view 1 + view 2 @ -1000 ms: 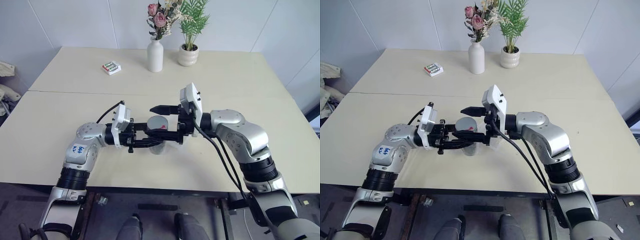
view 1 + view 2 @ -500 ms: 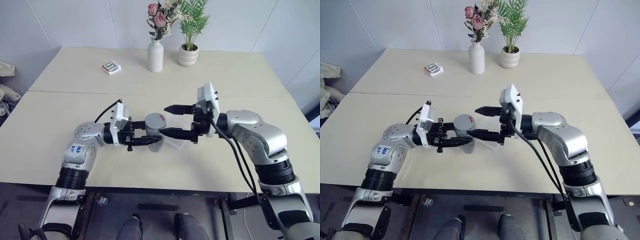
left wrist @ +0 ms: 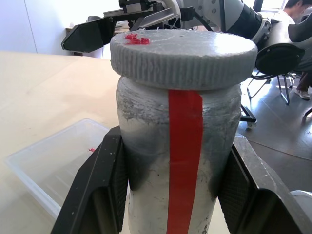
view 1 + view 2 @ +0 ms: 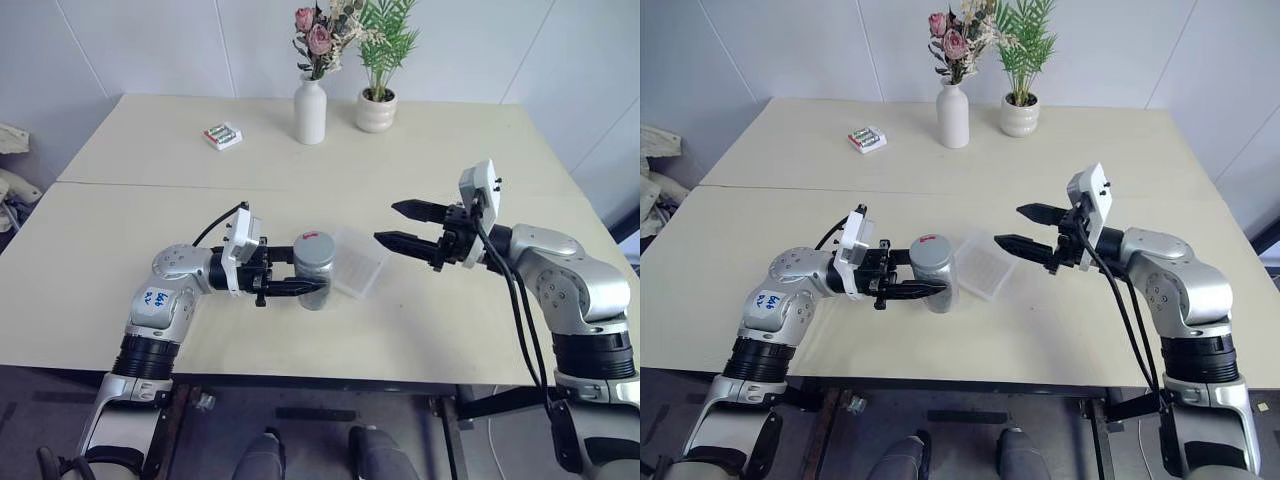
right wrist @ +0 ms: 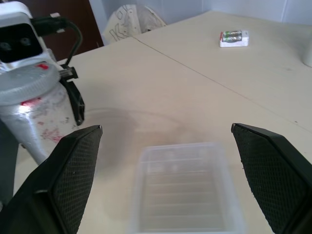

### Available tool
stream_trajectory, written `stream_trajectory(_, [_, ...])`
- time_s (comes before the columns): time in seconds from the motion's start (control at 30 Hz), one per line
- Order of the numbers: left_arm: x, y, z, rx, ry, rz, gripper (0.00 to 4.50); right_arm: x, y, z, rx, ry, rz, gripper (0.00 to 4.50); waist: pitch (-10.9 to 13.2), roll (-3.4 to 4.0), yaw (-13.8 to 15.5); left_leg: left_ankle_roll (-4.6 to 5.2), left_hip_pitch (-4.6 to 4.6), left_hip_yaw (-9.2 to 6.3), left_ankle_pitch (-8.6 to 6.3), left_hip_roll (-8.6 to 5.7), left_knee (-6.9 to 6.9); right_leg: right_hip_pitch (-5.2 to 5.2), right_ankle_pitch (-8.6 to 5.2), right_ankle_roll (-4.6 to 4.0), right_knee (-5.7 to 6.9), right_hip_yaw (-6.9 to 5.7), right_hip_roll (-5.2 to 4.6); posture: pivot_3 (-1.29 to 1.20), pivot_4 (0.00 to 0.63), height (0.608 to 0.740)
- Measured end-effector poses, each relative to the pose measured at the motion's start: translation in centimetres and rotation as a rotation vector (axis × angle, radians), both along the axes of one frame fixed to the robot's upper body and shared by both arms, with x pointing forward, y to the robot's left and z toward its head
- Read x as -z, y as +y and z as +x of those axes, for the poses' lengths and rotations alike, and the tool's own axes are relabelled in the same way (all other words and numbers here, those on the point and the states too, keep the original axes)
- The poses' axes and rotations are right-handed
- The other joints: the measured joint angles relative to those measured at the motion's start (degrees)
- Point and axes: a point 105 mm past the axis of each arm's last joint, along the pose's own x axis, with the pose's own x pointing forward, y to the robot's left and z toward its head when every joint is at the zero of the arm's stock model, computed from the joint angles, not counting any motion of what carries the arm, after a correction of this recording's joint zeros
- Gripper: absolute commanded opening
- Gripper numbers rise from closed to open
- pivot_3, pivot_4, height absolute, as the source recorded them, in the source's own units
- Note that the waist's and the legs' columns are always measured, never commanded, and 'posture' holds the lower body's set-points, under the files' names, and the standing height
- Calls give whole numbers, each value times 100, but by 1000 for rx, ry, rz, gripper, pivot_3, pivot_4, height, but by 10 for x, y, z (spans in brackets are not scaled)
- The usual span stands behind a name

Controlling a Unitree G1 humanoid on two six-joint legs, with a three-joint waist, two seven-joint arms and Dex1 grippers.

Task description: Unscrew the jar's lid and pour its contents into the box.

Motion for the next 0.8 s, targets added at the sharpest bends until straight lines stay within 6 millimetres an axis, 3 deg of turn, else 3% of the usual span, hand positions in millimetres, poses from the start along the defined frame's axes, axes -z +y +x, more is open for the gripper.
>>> stream_trajectory(0.17, [0, 0, 0, 1, 0, 1, 2036, -17, 28, -16, -108, -45, 45, 4470, 0, 0, -4, 0, 0, 0, 0, 1, 1, 0, 0, 0, 2, 0, 0, 0, 150, 740])
stream_trajectory(0.33, [0, 0, 0, 2, 1, 1, 2036, -17, 62, -25, -178, -57, 32, 4470, 0, 0, 11, -1, 0, -1, 0, 0, 1, 0, 0, 0, 2, -1, -1, 0, 150, 740])
stream_trajectory(0.8, [0, 0, 0, 2, 7, 2, 2036, -5, 99, -25, -210, -70, -64, 4470, 0, 0, 2, 0, -1, -1, 0, 0, 1, -4, 0, 0, 4, 0, -1, 0, 150, 740])
